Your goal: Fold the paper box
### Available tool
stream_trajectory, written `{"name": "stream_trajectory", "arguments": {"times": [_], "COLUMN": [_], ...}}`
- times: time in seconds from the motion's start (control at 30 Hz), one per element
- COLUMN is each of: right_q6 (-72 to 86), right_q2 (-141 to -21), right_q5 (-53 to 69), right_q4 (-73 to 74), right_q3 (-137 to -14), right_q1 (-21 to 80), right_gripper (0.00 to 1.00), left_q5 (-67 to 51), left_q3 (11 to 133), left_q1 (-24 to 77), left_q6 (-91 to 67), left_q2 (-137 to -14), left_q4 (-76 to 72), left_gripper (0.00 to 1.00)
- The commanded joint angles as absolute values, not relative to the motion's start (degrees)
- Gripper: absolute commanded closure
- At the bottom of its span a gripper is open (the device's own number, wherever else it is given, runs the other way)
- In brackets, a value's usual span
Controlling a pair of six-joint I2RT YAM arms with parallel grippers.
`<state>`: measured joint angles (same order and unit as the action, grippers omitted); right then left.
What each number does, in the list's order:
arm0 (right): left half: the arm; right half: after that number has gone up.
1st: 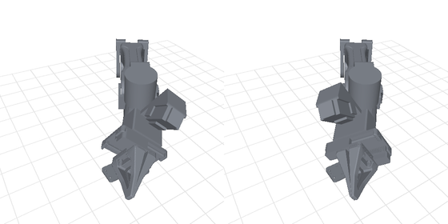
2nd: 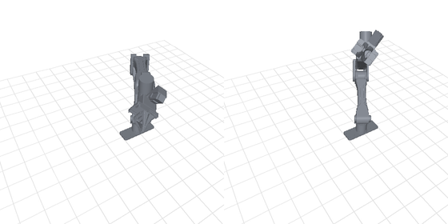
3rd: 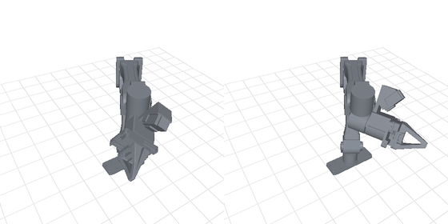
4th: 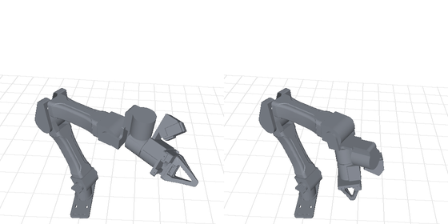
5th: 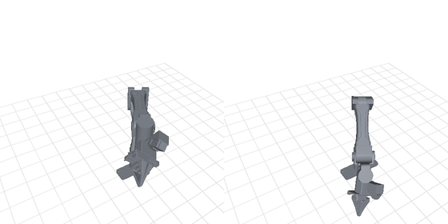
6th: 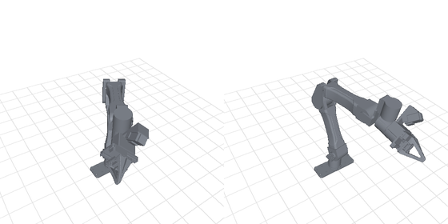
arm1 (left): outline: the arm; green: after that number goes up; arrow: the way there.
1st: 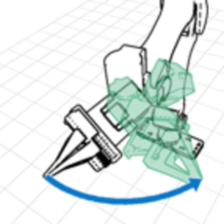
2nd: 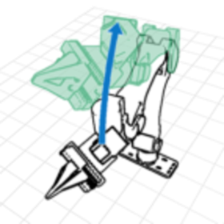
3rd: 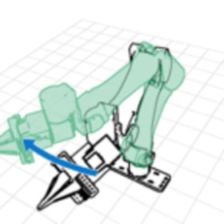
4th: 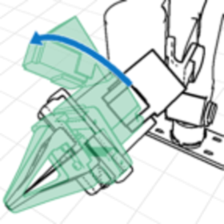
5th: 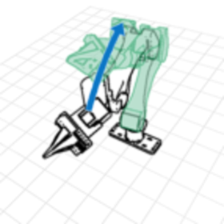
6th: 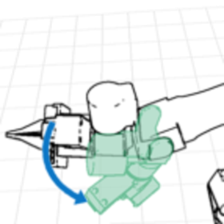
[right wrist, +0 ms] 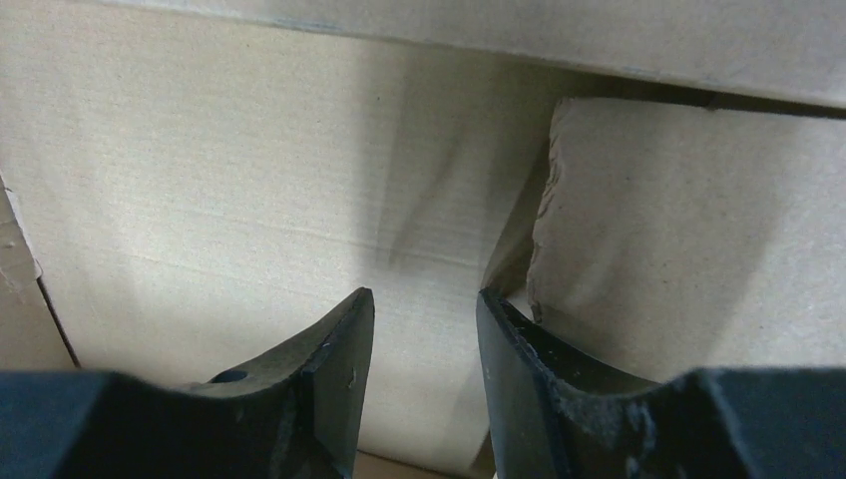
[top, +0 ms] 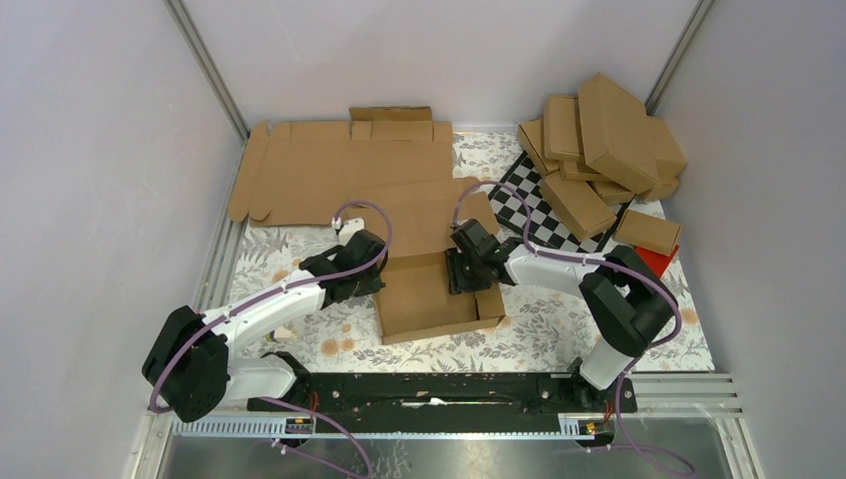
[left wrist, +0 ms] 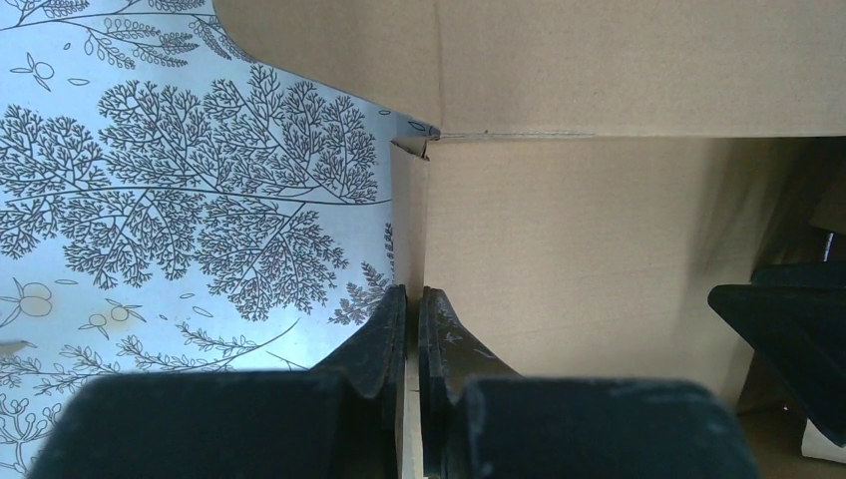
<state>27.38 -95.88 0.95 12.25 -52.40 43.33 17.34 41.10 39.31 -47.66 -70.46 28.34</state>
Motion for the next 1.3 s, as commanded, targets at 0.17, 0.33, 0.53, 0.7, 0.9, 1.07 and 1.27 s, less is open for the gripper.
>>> {"name": "stream_trajectory", "arguments": {"times": [0.17, 0.33, 0.53, 0.7, 0.9, 1.07, 1.27], "right_q6": [26.81, 26.44, 25.49, 26.64, 26.80, 26.14, 25.71], "right_q2": [-98.95, -98.54, -94.42, -89.61, -85.36, -82.05, -77.42], "right_q5": [-11.35, -14.12, -3.72, 7.15, 8.27, 7.32, 10.17], "right_q4": [23.49, 24.78, 20.91, 16.60, 17.04, 19.03, 19.31], "right_q3": [-53.13, -53.39, -53.88, -54.54, -54.77, -54.80, -54.78], "right_q1": [43.25, 43.26, 43.32, 43.27, 43.33, 43.30, 42.98], "right_gripper": [0.34, 0.20, 0.20, 0.19, 0.19, 0.19, 0.19], "left_q5": [18.70, 18.98, 17.72, 17.39, 17.33, 17.39, 17.46], "left_q3": [41.09, 40.88, 41.27, 42.04, 42.28, 42.11, 42.01], "left_q1": [38.93, 38.86, 38.91, 38.94, 38.91, 38.91, 38.93], "left_q6": [-48.43, -48.51, -48.60, -48.52, -48.43, -48.51, -48.43], "left_q2": [-68.39, -68.38, -69.36, -70.35, -70.80, -70.50, -70.16], "left_q4": [25.49, 25.58, 24.94, 24.80, 24.76, 24.79, 24.87], "left_gripper": [1.00, 1.00, 1.00, 1.00, 1.00, 1.00, 1.00]}}
